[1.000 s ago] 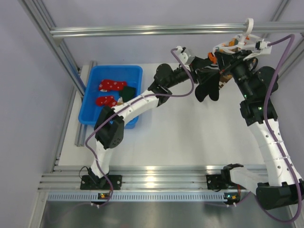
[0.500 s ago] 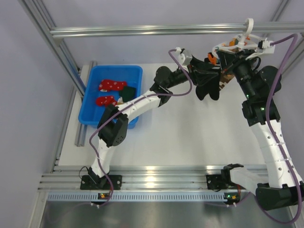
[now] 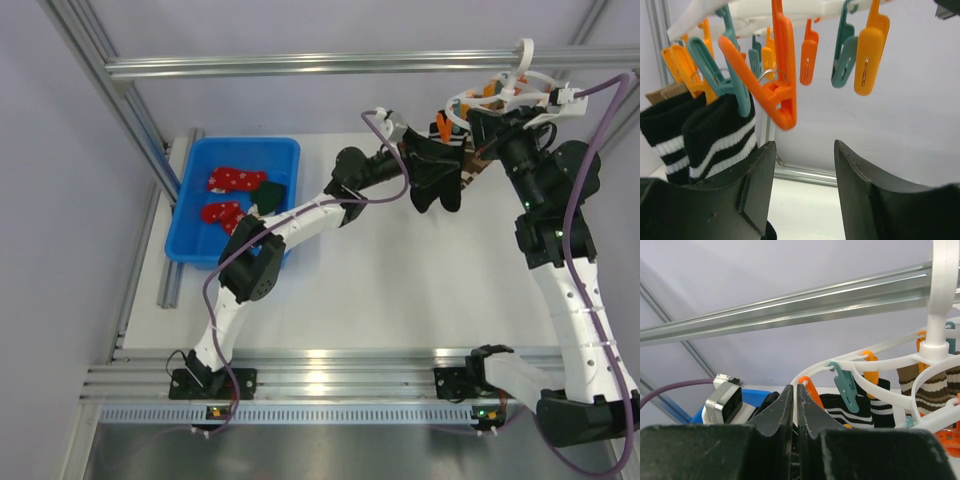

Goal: Clip the socks to the hanger
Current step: Open the clamp at the hanger.

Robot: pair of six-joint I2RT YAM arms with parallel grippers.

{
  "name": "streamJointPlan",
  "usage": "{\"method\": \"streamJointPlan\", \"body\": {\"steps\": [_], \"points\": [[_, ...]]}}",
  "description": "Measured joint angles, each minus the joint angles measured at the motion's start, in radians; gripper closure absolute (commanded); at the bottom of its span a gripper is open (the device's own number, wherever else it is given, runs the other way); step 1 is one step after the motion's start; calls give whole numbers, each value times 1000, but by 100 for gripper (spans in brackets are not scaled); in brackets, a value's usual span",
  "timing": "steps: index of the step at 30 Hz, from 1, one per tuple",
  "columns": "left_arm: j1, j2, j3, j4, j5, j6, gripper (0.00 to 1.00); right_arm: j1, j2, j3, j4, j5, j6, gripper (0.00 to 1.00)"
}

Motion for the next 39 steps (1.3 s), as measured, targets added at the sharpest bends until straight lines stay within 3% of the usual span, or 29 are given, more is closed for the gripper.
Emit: {"method": "streamJointPlan", "body": {"steps": [4,12,19,27,29,39], "points": [[11,28,51,32,-1,-27,37,-16,-7,0,-14,0,-2,94],[16,59,118,94,-14,-82,40,-33,-11,6,-34,0,-9,94],[16,60,118,113,-18,-117,59,-39,-11,6,-40,0,-10,94],[26,47,73,122,-10,-96,95,-39,0,31,-55,-9,-34,93],[31,22,49,102,-3,-58,100,-39,11,41,-67,-14,-41,92],[21,-106,42,-232,-46,295,100,-42,31,126,-183,-58,-61,82]]}}
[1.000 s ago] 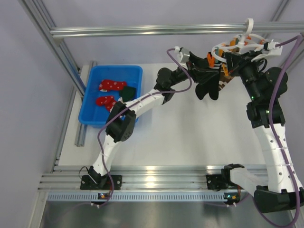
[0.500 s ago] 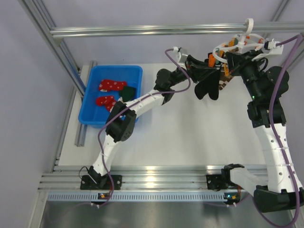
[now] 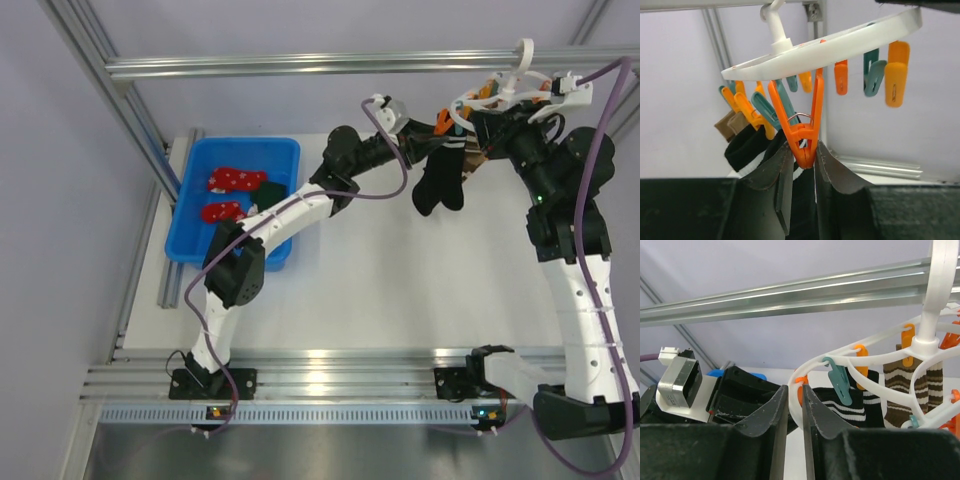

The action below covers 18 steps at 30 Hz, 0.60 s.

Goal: Clip the socks to the hanger
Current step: Open the clamp at the hanger.

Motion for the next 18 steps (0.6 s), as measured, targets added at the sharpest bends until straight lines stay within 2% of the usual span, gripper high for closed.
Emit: {"method": "streamJointPlan", "body": {"steps": [5,7,9,11,14,17,18], "points": [[-39,-30,-6,-108,-101,210,100,0,-11,11,-65,-29,19,71],[-62,-41,-23,-121,-159,290,100,-1,-18,11,-83,-42,39,66],[-84,-53,-48,-120,-213,362,100,-1,-23,12,-104,-53,69,56],[-102,-64,-73,-116,-262,417,100,-1,-24,11,-114,-63,89,52],[-116,-73,-100,-94,-313,467,100,-1,-34,-10,-103,-77,122,55],[-121,-91,-134,-63,-343,489,100,-1,-55,-56,-95,-85,134,66],[-121,-96,-141,-54,-351,493,100,-1,-56,-63,-96,-84,135,67]]}}
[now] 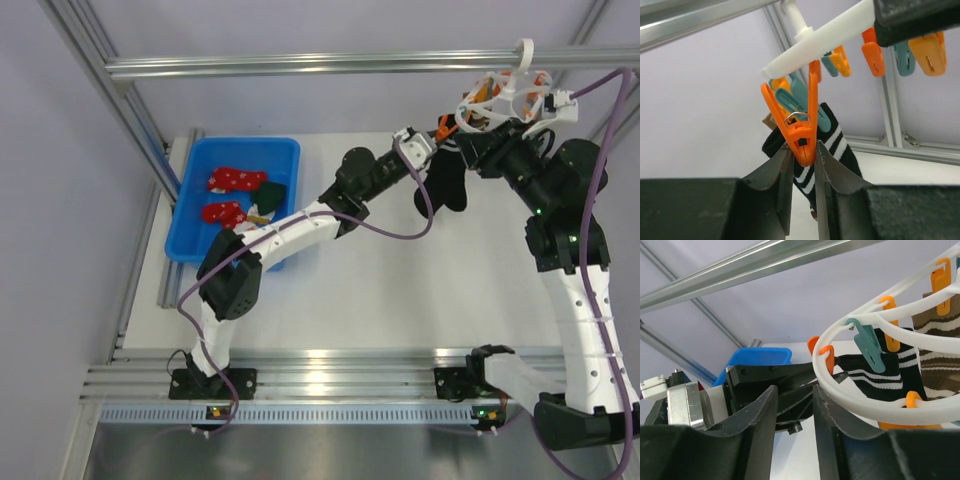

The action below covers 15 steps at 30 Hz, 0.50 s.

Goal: Clip the socks to the hanger
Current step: Open the clamp at the hanger.

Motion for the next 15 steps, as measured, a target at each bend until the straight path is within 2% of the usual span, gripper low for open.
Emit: {"method": "streamJointPlan", "body": {"steps": [3,4,8,10,15], "points": [[0,-6,-12,23,-30,16,100,0,-3,-7,-3,4,7,63],[-1,-6,-15,30,-39,22,100,0,-6,-10,-4,5,10,56],[-11,-8,-46,77,-72,76,100,-1,-48,-56,12,12,59,38],[-21,-8,-65,108,-91,115,100,-1,-65,-85,30,13,89,34],[-48,-9,-92,169,-132,216,100,-1,-41,-98,54,39,179,32]]}}
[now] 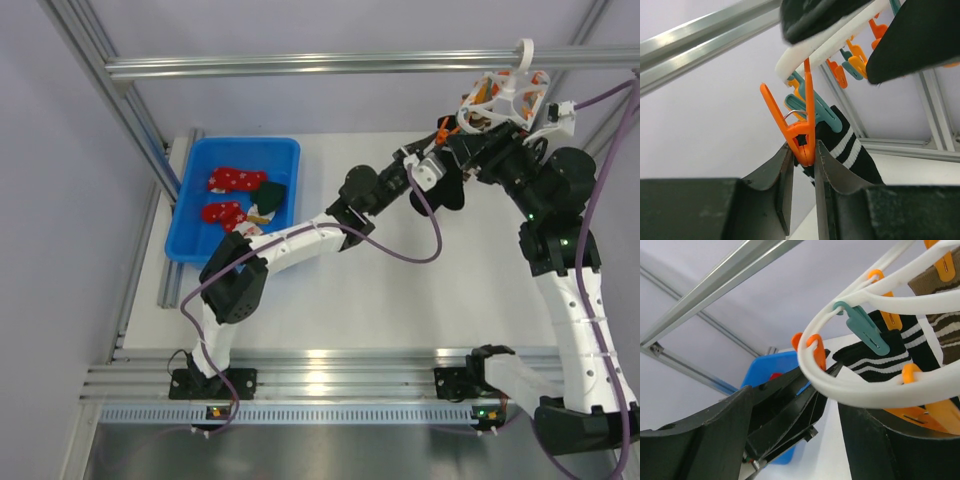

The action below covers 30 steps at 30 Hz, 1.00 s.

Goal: Clip the socks to the hanger
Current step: Open the clamp at the hanger.

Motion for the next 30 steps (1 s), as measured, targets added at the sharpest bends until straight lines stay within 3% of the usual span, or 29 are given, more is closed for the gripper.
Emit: {"method": "streamJointPlan", "body": {"steps": [12,15,30], "points": [[-29,0,-16,58,-53,201,100,10,85,-22,97,96,143,26],[-32,0,-16,64,-58,248,100,14,96,-27,121,108,162,31],[-59,5,-55,180,-41,413,100,28,77,-40,164,132,211,98]]}}
